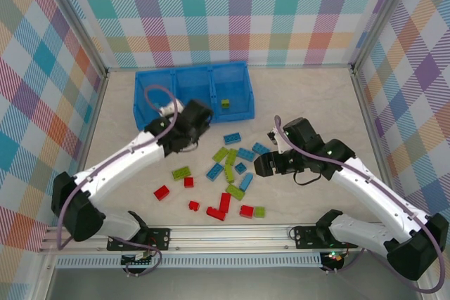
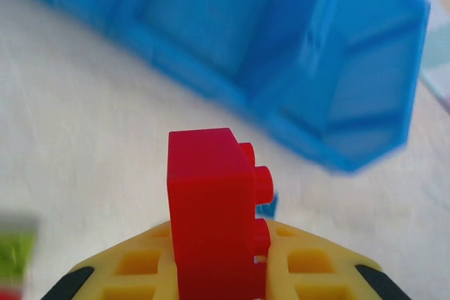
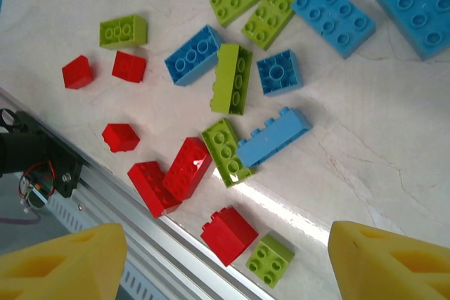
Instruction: Sort the legos into containers by color
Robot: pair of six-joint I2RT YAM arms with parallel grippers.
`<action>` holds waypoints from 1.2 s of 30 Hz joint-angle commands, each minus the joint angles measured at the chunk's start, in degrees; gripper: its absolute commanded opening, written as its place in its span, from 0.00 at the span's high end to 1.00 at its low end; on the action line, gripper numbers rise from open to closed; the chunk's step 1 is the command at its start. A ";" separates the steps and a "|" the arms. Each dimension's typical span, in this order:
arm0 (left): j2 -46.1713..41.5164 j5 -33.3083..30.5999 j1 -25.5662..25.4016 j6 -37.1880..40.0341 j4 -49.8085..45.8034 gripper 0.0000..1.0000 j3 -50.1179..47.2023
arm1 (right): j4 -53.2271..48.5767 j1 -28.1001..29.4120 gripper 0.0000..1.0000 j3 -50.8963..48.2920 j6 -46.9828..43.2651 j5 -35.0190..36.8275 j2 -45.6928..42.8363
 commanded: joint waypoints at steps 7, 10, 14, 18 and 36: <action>25.74 6.00 14.64 16.94 4.89 0.85 21.30 | 1.45 0.33 0.24 0.14 3.80 0.56 -4.91; 33.74 8.67 15.93 18.10 0.56 0.80 30.86 | 0.10 0.32 0.24 -0.60 4.50 0.57 -6.67; 40.47 8.62 16.15 17.68 -3.70 0.79 38.54 | -1.78 0.32 0.24 -0.67 5.04 1.47 -8.35; 43.14 8.16 16.55 16.14 -5.22 0.69 40.22 | -2.54 0.32 0.24 -0.32 5.31 1.98 -9.32; 6.84 20.80 7.33 38.57 2.76 0.49 9.80 | 1.86 0.32 0.22 -2.79 4.95 2.65 -5.95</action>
